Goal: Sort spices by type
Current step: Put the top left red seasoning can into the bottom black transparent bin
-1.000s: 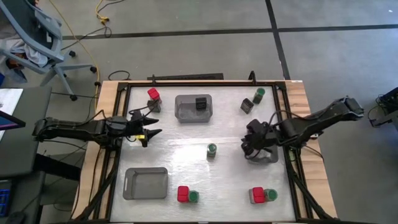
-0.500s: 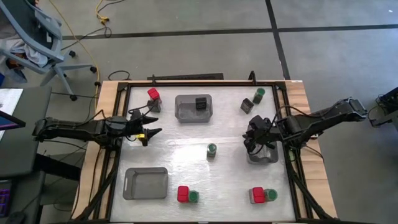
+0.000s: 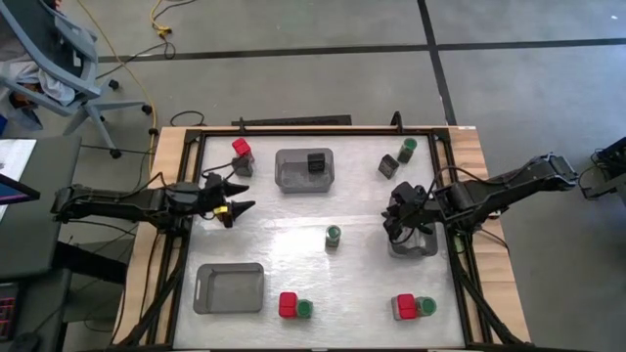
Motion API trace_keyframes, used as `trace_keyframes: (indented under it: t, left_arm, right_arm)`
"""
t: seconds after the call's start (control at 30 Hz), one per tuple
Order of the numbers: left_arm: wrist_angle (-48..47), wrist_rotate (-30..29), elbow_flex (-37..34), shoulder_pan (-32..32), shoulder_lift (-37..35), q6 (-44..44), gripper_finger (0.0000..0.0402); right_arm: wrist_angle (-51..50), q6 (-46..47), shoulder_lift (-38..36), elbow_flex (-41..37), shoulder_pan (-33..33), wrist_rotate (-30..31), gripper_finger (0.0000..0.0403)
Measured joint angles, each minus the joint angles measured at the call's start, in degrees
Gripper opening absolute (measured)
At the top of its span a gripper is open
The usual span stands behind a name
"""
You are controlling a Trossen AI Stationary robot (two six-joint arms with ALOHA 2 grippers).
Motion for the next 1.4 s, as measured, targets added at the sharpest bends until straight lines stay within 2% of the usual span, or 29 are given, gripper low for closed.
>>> trace_keyframes:
  t: [0.1,0.23,0.33,0.5,0.7,0.93,1.03,1.27,1.4]
  left_arm:
    - [3.50,-0.07,0.06,0.05,0.00,-2.68,0.0325]
    - [3.36,-2.19,2.40,2.41,0.25,-2.73,0.0325]
    - [-1.59,-2.43,6.38,6.16,1.08,-1.07,0.0325]
    - [-15.26,-1.51,15.08,13.64,4.50,-0.10,0.0325]
    - [-25.30,2.71,23.98,21.46,10.55,5.97,0.0325]
    - [-38.77,8.69,35.66,29.62,21.40,13.66,0.0325]
    - [-43.00,10.69,40.73,31.76,26.42,24.21,0.0325]
    - [-45.79,11.57,48.02,32.07,35.74,61.97,0.0325]
    - [-45.34,9.78,49.43,32.08,39.98,71.70,0.0325]
  right_arm:
    - [0.00,-0.23,0.00,0.00,0.00,0.00,0.0145]
    - [0.00,-1.13,0.00,0.03,0.00,0.00,0.0145]
    - [-0.02,-1.52,0.00,0.04,0.00,0.00,0.0145]
    - [0.00,-1.70,0.00,0.04,0.00,0.00,0.0145]
    - [0.00,-1.70,0.00,0.04,0.00,0.00,0.0145]
    - [-0.02,-1.68,0.00,0.04,0.00,0.00,0.0145]
    - [-0.02,-1.68,0.00,0.04,0.00,0.00,0.0145]
    - [-0.02,-1.64,0.00,0.05,0.07,0.00,0.0145]
    - [0.01,-1.50,0.00,0.07,0.07,0.00,0.0145]
